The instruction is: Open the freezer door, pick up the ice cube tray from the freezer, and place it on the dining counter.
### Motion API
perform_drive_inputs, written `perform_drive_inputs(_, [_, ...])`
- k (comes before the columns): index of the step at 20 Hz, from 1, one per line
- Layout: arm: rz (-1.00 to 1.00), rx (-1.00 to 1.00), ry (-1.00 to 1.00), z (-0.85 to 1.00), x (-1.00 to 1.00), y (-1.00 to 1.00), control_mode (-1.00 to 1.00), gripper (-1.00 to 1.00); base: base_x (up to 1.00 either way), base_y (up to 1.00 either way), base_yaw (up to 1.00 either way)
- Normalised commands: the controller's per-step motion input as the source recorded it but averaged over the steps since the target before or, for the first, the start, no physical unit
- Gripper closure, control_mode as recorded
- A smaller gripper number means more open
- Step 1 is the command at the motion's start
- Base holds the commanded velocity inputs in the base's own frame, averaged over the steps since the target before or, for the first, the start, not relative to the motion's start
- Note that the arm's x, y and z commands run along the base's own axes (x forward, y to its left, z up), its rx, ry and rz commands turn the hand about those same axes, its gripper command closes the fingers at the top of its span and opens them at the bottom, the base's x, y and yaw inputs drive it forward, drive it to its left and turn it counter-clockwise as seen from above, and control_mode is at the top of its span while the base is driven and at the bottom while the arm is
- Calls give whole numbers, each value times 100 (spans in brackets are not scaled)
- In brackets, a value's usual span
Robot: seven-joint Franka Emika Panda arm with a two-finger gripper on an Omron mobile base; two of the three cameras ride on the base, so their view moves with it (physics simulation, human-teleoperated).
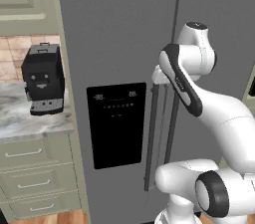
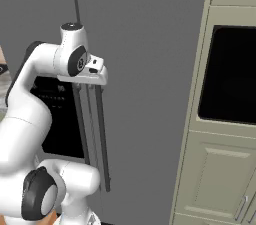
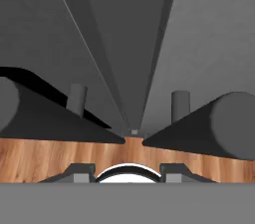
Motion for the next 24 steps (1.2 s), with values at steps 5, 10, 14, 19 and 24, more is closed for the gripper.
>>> perform_drive_inputs(5, [0,0,0,0,-36,0,-100,-100,0,0,0])
perform_drive_inputs(10, [0,0,0,-4,-72,-2,-100,-100,0,0,0])
perform_drive_inputs(14, [-1,0,0,-11,-79,0,-100,-100,0,0,0])
perform_drive_inputs(19, [-1,0,0,-11,-61,-1,-100,-100,0,0,0])
perform_drive_inputs(24, [0,0,0,-5,-25,-9,100,-100,0,-17,0])
